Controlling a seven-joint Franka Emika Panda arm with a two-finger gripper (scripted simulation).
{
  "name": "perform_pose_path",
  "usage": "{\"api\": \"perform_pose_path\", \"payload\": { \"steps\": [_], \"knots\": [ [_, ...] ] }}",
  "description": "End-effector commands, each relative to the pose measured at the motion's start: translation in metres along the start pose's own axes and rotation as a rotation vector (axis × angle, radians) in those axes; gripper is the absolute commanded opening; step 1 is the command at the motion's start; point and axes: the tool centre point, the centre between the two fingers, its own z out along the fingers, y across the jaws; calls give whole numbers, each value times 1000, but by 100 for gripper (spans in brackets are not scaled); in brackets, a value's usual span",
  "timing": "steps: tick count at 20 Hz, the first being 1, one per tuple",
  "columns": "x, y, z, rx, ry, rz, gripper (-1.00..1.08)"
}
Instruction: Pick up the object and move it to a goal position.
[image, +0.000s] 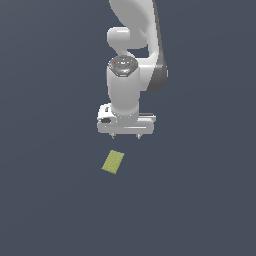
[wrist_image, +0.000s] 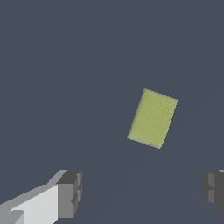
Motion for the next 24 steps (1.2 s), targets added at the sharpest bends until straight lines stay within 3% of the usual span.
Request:
{"api": "perform_pose_path", "payload": {
  "steps": [1, 14, 24],
  "knots": [
    [0, 0, 0, 0, 0, 0, 100],
    [6, 8, -15, -31, 36, -30, 100],
    [17, 22, 19, -21, 24, 64, 100]
  ]
}}
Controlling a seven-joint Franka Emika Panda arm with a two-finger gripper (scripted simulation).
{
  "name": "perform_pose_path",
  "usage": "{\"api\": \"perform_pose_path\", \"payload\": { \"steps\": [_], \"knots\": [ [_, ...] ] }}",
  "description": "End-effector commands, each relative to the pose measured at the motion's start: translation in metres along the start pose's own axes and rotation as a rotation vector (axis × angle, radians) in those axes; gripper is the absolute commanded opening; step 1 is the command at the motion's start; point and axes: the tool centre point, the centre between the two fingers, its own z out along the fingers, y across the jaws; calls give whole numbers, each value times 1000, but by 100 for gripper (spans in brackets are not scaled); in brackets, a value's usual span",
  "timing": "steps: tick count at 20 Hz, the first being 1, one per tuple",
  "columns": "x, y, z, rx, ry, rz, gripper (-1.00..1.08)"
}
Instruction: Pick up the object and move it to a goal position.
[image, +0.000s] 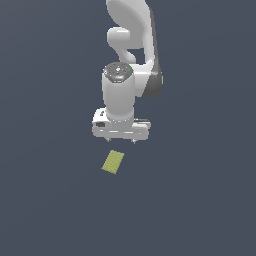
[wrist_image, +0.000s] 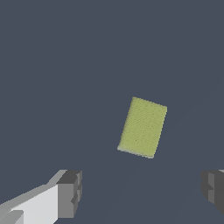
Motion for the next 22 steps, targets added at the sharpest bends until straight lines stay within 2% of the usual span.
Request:
{"api": "perform_pose_path", "payload": {
  "steps": [1, 12, 22],
  "knots": [
    [4, 5, 15, 2, -6, 37, 100],
    [16, 34, 90, 7, -30, 225, 100],
    [16, 41, 107, 6, -37, 265, 100]
  ]
}}
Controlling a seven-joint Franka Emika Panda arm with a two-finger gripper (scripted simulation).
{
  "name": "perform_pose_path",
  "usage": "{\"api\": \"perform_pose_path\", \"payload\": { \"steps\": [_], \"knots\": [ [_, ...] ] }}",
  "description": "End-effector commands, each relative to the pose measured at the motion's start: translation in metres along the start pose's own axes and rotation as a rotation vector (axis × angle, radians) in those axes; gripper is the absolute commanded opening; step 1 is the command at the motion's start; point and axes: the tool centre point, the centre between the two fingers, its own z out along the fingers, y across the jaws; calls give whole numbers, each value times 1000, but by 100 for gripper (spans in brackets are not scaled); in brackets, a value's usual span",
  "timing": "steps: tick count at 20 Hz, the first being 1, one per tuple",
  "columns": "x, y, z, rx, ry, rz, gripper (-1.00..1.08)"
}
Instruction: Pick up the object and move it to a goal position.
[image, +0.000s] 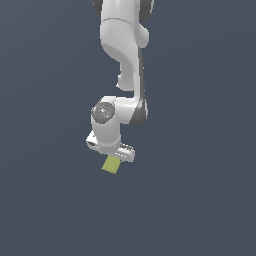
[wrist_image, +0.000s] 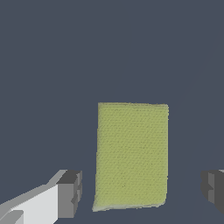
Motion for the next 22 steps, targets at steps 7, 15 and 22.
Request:
{"api": "perform_pose_path", "payload": {
  "steps": [7, 15, 22],
  "knots": [
    [0, 0, 22, 0, 1, 2, 100],
    [0, 0, 50, 1, 1, 4, 100],
    [1, 0, 51, 1, 1, 4, -100]
  ]
}}
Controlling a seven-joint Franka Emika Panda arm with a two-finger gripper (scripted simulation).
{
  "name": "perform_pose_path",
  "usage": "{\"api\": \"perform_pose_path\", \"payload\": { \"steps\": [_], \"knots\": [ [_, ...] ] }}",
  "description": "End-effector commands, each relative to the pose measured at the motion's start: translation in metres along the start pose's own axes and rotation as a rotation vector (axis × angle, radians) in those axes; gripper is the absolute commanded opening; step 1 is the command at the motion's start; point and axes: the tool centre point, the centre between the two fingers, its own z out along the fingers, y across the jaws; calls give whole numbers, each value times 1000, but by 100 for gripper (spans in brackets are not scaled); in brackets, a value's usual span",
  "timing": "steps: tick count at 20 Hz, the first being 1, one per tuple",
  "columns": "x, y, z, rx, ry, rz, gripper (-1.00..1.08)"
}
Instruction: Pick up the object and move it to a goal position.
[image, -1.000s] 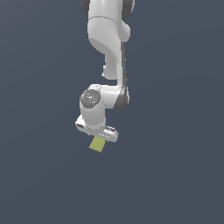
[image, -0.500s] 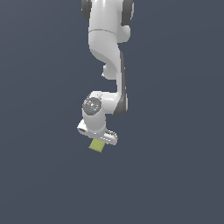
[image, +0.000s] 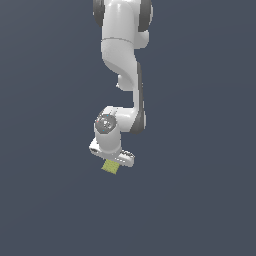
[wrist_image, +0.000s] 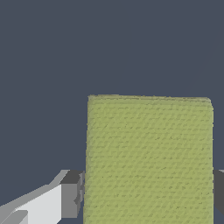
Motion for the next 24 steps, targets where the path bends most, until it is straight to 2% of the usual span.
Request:
{"api": "perform_pose_path", "payload": {
  "steps": [1, 13, 19, 24],
  "knots": [
    [1, 0, 1, 0, 1, 1, -100],
    [-3, -5, -12, 0, 1, 1, -100],
    [-14, -18, -42, 0, 1, 1, -100],
    [-28, -37, -83, 0, 1, 1, -100]
  ]
}}
